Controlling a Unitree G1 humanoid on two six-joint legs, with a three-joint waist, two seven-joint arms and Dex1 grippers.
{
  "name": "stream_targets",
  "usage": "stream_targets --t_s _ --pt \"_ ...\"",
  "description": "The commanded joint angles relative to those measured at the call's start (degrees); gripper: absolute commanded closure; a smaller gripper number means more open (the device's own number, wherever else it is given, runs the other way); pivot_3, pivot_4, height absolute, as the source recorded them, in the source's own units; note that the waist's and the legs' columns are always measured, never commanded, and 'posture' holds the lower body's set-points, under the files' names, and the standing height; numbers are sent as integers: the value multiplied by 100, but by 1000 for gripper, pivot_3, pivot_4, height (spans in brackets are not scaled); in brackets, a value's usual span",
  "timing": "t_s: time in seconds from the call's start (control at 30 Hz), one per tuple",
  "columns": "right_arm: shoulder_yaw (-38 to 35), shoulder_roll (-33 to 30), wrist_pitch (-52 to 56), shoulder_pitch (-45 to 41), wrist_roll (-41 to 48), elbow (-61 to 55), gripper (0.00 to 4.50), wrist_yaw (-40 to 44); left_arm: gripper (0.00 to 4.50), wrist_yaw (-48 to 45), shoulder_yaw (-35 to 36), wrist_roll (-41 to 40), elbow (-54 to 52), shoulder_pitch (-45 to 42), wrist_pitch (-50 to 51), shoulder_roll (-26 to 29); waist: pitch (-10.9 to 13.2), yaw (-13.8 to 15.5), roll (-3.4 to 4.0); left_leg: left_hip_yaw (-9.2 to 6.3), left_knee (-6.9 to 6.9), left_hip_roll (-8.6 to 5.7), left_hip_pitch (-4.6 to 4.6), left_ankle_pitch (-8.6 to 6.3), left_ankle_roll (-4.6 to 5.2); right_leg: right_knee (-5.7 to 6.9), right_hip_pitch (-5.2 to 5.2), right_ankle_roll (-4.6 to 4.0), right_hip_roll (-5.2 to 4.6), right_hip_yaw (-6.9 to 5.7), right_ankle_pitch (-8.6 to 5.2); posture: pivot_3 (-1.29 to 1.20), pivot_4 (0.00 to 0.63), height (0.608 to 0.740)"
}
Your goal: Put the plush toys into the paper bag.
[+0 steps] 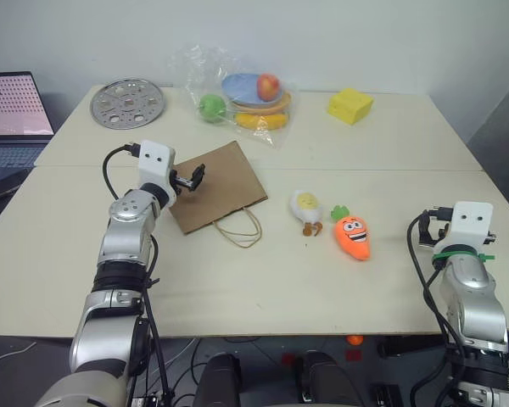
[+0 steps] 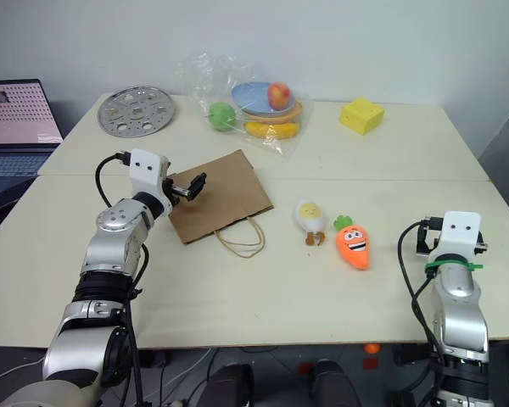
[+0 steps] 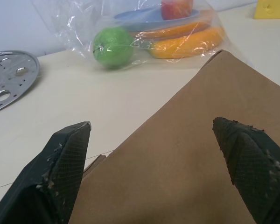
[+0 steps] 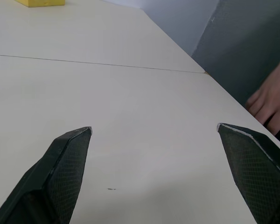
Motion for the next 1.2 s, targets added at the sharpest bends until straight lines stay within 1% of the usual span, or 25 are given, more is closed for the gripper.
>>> stream_targets --t_s 0.03,0.27,0.47,0.67,0.8,0.9,1.0,1.03,1.1,1.13,1.2 --pt "-112 -108 -61 -71 -10 -167 0 2 24 -45 42 -62 -274 -15 -23 62 0 0 0 0 0 0 0 0 0 0 0 0 0 0 0 0 150 740" --pt "-47 -133 -146 -226 -33 -39 0 63 24 -48 207 -208 -527 98 21 155 0 -1 0 0 0 0 0 0 0 0 0 0 0 0 0 0 150 740" --pt "33 -169 -195 -366 -29 103 0 165 24 -143 346 -412 -1211 545 307 260 0 -8 0 1 -2 2 0 0 0 -1 -1 0 0 1 0 0 150 740" --pt "13 -289 -317 -596 -16 458 0 198 24 -138 452 -571 -1610 689 537 257 0 -3 0 2 2 1 0 1 0 0 0 -1 -1 1 0 0 150 740" --pt "41 -503 -442 -763 -12 599 0 396 24 -343 453 -701 -1995 851 683 368 0 -5 0 5 1 1 0 0 0 -1 0 0 -2 3 0 0 150 740" --pt "-40 -711 -491 -806 78 693 0 577 24 -712 422 -925 -2300 914 888 504 0 -6 0 4 0 2 0 0 0 -1 0 0 -2 1 0 0 150 740" --pt "50 -926 -309 -832 496 384 0 1257 24 -1580 125 -1110 -2772 1005 1151 961 1 -13 1 1 -3 4 0 0 0 -1 -1 -1 1 -1 -1 0 150 740" --pt "146 -1020 -284 -837 670 245 0 1605 24 -1872 37 -1212 -2928 1042 1249 1106 1 -14 2 2 -4 4 0 0 0 -2 -1 -3 2 0 -2 0 150 740" --pt "267 -1143 -215 -821 1004 16 0 2158 24 -2296 -66 -1399 -3166 1109 1398 1292 1 -15 3 3 -4 4 0 0 0 -2 -1 -5 1 0 -3 0 150 740" --pt "368 -1288 -61 -771 1478 -336 0 2779 24 -2698 -227 -1503 -3372 1159 1484 1470 2 -15 3 3 -4 4 1 0 0 -2 -1 -6 1 1 -3 0 150 740" --pt "516 -1566 282 -652 2237 -908 0 3728 24 -3261 -488 -1623 -3623 1209 1593 1700 3 -18 5 4 -5 5 0 0 0 -4 -1 -9 1 1 -5 0 150 740"
